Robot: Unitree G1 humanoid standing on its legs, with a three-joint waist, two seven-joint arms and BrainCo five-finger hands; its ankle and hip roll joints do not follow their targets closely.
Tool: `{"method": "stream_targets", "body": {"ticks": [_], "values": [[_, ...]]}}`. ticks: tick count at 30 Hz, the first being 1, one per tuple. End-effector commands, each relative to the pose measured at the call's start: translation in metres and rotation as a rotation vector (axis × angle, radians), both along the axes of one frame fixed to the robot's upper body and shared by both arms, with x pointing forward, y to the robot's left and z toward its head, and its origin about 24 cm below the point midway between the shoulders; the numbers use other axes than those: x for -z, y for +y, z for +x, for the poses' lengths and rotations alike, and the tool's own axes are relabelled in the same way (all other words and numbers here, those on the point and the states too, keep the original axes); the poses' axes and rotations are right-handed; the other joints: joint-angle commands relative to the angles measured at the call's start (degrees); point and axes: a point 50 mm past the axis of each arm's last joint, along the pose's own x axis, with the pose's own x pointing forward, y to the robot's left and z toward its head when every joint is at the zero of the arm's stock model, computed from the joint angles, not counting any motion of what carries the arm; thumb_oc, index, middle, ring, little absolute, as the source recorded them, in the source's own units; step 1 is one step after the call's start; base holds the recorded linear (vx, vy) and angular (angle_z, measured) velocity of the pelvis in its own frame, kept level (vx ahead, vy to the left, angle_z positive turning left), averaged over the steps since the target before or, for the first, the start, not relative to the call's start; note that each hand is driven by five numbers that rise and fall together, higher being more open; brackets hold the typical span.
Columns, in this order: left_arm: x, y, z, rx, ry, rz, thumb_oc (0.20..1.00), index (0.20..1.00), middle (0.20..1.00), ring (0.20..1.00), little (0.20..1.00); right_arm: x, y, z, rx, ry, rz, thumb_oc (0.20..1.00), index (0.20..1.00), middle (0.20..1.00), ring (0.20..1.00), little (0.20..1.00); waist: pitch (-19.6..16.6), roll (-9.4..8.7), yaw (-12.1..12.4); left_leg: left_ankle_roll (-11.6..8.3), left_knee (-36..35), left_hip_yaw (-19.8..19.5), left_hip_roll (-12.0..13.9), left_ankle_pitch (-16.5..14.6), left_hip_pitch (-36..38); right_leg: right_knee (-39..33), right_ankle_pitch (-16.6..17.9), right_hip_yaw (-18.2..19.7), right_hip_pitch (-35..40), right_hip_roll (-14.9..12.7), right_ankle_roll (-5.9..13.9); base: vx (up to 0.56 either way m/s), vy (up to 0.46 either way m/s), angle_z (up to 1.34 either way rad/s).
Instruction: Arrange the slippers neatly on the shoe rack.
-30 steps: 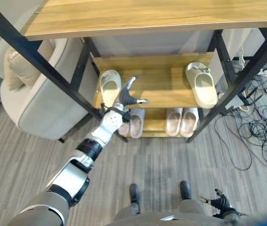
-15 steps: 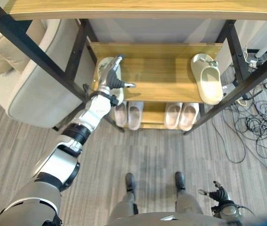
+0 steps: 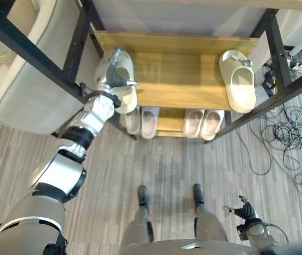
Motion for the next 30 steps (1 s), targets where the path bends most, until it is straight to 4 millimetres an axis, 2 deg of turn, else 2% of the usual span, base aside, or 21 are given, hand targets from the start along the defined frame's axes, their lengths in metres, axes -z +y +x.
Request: {"method": "stream_targets", "body": {"ticks": [1,6,11,19,20,21,23,30], "values": [[-0.045,0.024,0.005,-0.138,-0.142,-0.028,1.0,1.0,1.0,1.0,1.0,-0.01,-0.016,0.011,0.004,-0.05,-0.061,1.0,1.0,1.0,1.0,1.0,-0.3,0.65,0.7,-4.37,0.2,-2.3,2.0,-0.8,0.1,4.4,4.1,0.4,-2.6,-5.4,6.26,0.0,0.0,0.0],[-0.05,0.033,0.006,-0.192,-0.15,-0.078,1.0,1.0,1.0,1.0,1.0,-0.01,-0.015,0.012,0.013,-0.052,-0.066,1.0,1.0,1.0,1.0,1.0,0.1,0.48,0.6,-4.24,0.2,-2.5,1.9,-0.8,-0.5,4.5,4.4,0.3,-3.1,-5.5,6.26,0.0,0.0,0.0],[-0.052,0.044,0.005,-0.255,-0.14,-0.051,1.0,1.0,1.0,1.0,1.0,-0.011,-0.016,0.015,0.016,-0.058,-0.075,1.0,1.0,1.0,1.0,1.0,0.3,0.39,0.7,-4.18,0.2,-2.5,1.8,-0.8,-1.0,4.3,4.8,0.3,-3.5,-5.6,6.26,0.0,0.0,0.0],[-0.049,0.059,0.004,-0.349,-0.113,-0.092,1.0,1.0,1.0,1.0,1.0,-0.011,-0.008,0.022,0.001,-0.062,-0.072,1.0,1.0,1.0,1.0,1.0,0.1,-0.05,0.8,-4.21,0.2,-2.6,2.0,-0.7,-1.5,4.2,4.9,0.0,-3.9,-5.5,6.26,0.0,0.0,0.0],[-0.046,0.061,0.004,-0.36,-0.093,-0.096,0.645,0.645,0.645,0.645,0.645,-0.011,-0.008,0.022,-0.001,-0.062,-0.071,1.0,1.0,1.0,1.0,1.0,0.1,-0.06,0.9,-4.21,0.2,-2.6,2.1,-0.7,-1.5,4.2,4.9,0.0,-3.9,-5.6,6.26,0.0,0.0,0.0],[-0.043,0.06,0.005,-0.357,-0.071,-0.096,0.2,0.2,0.2,0.2,0.2,-0.011,-0.007,0.023,-0.001,-0.06,-0.071,1.0,1.0,1.0,1.0,1.0,0.1,-0.01,1.0,-4.19,0.2,-2.7,2.1,-0.7,-1.5,4.1,4.8,0.0,-3.8,-5.6,6.26,0.03,-0.006,-0.01],[-0.039,0.058,0.007,-0.356,-0.038,-0.116,0.2,0.2,0.2,0.2,0.2,-0.011,-0.004,0.026,-0.001,-0.061,-0.066,1.0,1.0,1.0,1.0,1.0,-0.1,0.02,1.1,-4.22,0.2,-2.8,2.1,-0.6,-1.6,4.0,5.0,0.0,-3.8,-5.6,6.26,0.02,-0.007,0.0],[-0.038,0.023,0.018,-0.308,-0.034,-0.1,0.2,0.2,0.2,0.2,0.2,-0.012,0.002,0.033,-0.009,-0.073,-0.05,1.0,1.0,1.0,1.0,1.0,0.2,-0.11,0.9,-4.38,0.2,-3.2,2.1,-0.3,-2.2,4.7,4.1,0.1,-4.4,-5.4,6.26,0.0,-0.02,0.04]]}}
